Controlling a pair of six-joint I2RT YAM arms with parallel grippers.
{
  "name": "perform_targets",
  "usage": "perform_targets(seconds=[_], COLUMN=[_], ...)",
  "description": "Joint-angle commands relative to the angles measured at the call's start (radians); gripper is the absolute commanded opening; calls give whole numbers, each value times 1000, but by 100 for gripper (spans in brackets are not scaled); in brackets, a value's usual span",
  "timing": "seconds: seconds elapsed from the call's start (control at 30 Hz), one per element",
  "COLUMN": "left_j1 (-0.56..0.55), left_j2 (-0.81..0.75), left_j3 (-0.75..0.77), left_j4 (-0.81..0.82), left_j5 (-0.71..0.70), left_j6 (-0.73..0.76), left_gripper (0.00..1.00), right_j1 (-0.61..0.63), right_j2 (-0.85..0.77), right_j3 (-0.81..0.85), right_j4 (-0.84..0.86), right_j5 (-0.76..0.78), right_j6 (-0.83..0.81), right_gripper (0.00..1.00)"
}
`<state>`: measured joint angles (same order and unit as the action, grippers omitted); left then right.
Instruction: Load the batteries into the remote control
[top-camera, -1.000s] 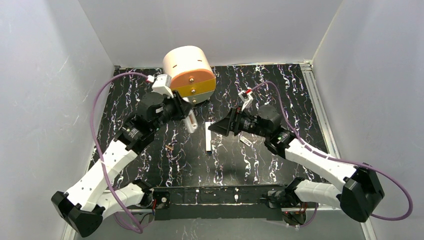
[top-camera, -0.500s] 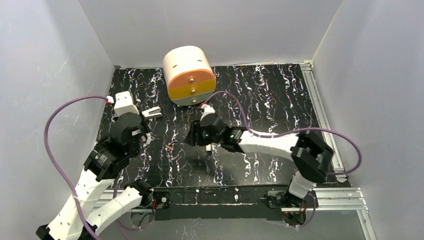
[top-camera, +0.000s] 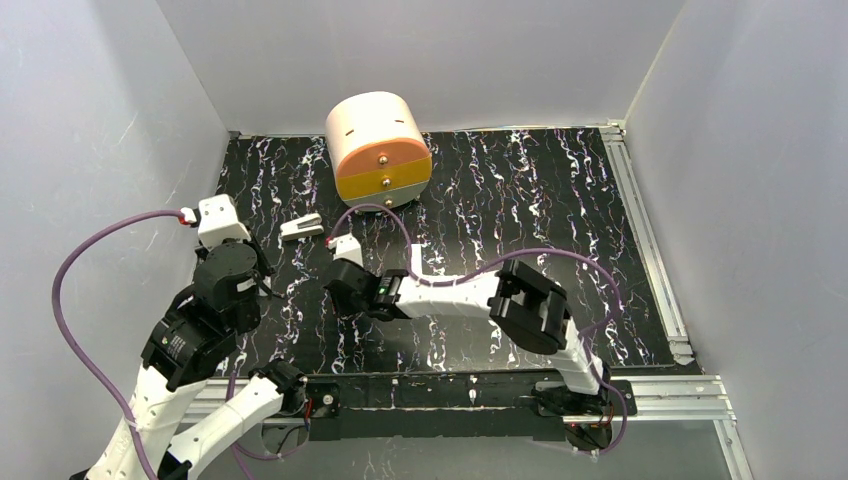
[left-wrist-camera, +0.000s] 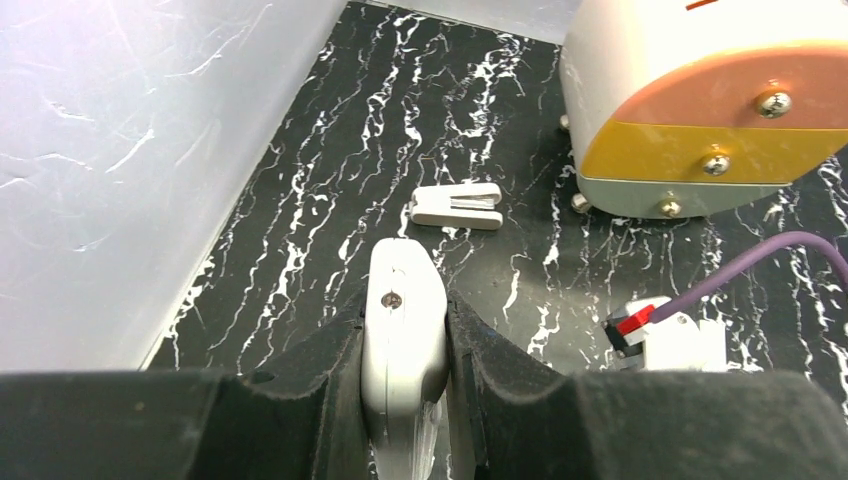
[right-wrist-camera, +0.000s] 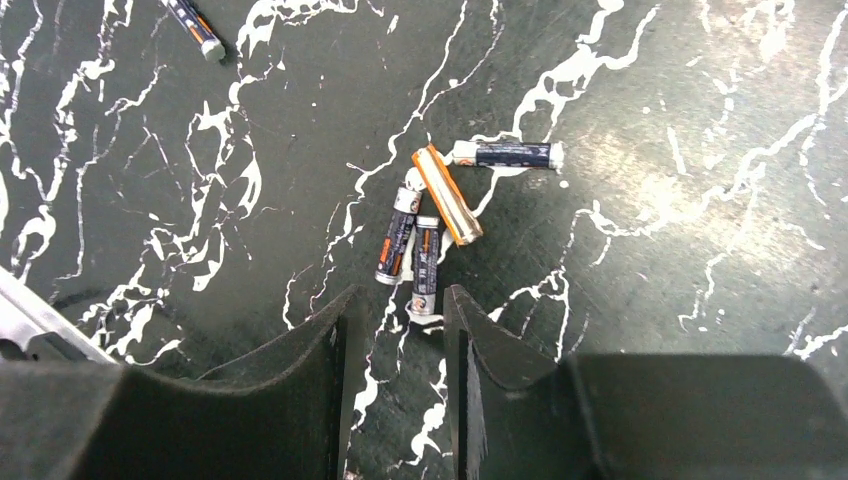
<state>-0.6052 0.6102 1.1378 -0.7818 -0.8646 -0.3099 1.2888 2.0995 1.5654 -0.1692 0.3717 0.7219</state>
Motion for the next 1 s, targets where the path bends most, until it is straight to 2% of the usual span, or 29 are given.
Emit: perform_targets(seconds=[0.0, 0.1, 0.27, 0.67, 0.97], left_j1=[-1, -1, -1, -1, -1], left_j2=[8, 8, -1, -10, -42], left_j3=[37, 46, 28, -2, -5], left_j4=[-19, -14, 5, 4, 32], left_j5=[-106, -142, -155, -159, -157], left_j6=[27, 49, 72, 76, 93], left_gripper=[0, 0, 0, 0, 0], right_j1=[10, 16, 15, 15, 17], right_j2=[55, 97, 137, 168, 200], right_j3=[96, 128, 163, 189, 200], right_j4=[-54, -31, -24, -53, -33], right_j5=[29, -39, -23, 0, -50], right_j6=[-51, -74, -71, -61, -49], right_gripper=[42, 40, 35, 32, 32])
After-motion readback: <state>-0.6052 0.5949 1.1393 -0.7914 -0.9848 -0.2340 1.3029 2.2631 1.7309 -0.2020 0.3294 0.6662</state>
